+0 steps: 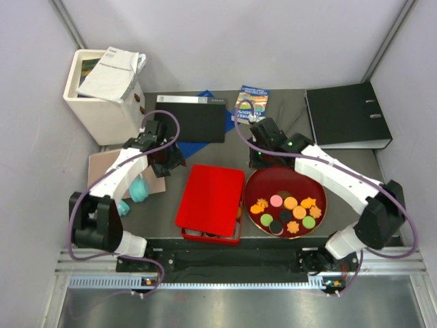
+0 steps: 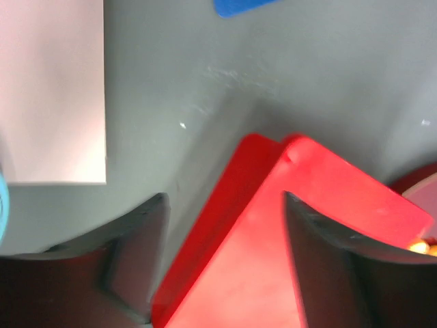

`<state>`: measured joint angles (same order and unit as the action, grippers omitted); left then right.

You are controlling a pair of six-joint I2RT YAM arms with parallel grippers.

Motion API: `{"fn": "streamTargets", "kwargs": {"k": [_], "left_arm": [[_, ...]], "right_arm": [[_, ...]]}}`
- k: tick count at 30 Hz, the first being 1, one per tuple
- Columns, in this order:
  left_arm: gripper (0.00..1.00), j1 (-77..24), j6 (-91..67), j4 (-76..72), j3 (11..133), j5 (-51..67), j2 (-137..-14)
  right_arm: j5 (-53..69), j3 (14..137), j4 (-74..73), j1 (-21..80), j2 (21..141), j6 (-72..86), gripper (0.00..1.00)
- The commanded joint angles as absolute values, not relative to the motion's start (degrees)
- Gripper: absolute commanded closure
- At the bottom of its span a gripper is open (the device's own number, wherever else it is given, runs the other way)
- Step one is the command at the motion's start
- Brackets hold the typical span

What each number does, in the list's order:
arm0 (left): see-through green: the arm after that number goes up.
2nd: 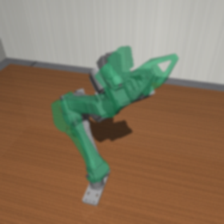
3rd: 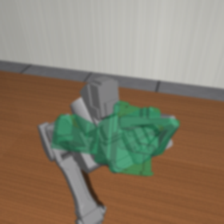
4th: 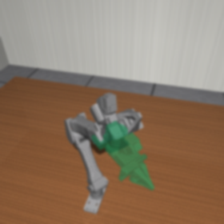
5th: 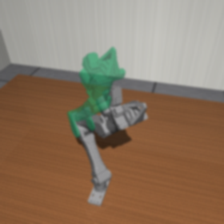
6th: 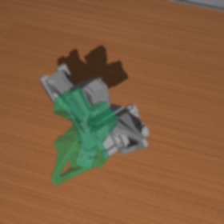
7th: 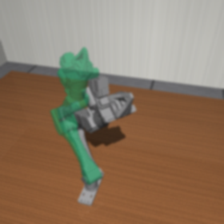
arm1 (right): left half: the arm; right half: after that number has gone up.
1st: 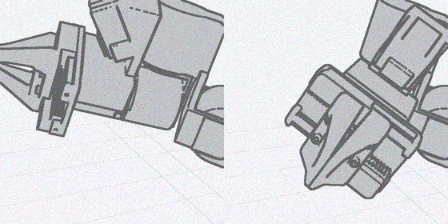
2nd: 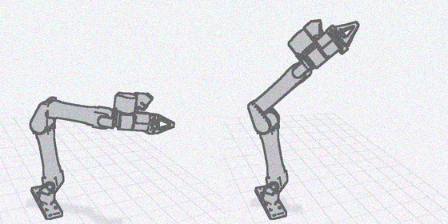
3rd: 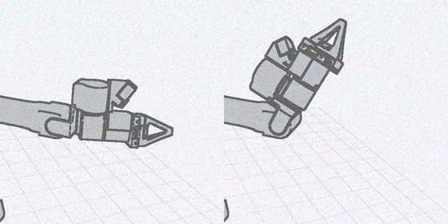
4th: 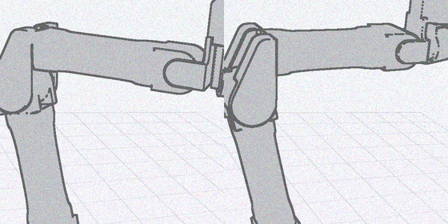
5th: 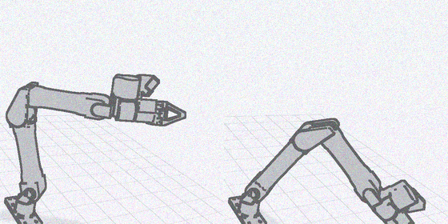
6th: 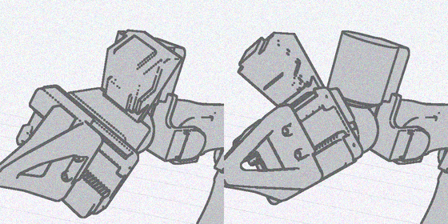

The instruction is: Pack the cookies

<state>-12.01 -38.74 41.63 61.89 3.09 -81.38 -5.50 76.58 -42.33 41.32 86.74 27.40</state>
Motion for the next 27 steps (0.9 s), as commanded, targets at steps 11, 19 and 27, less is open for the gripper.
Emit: {"fn": "streamTargets", "kwargs": {"k": [11,19,27], "left_arm": [[0.67,-9.3,-34.5,33.5,76.6,12.2,-107.2],[0.67,-8.7,-34.8,30.2,80.0,23.5,-113.5],[0.77,-8.8,-35.5,26.3,70.6,26.5,-107.7]], "right_arm": [[1.1,49.7,-37.1,42.4,68.2,37.2,1.0],[5.0,45.0,-30.4,46.7,67.6,41.0,1.0],[7.7,42.3,-25.3,48.1,72.2,42.7,1.0]]}}
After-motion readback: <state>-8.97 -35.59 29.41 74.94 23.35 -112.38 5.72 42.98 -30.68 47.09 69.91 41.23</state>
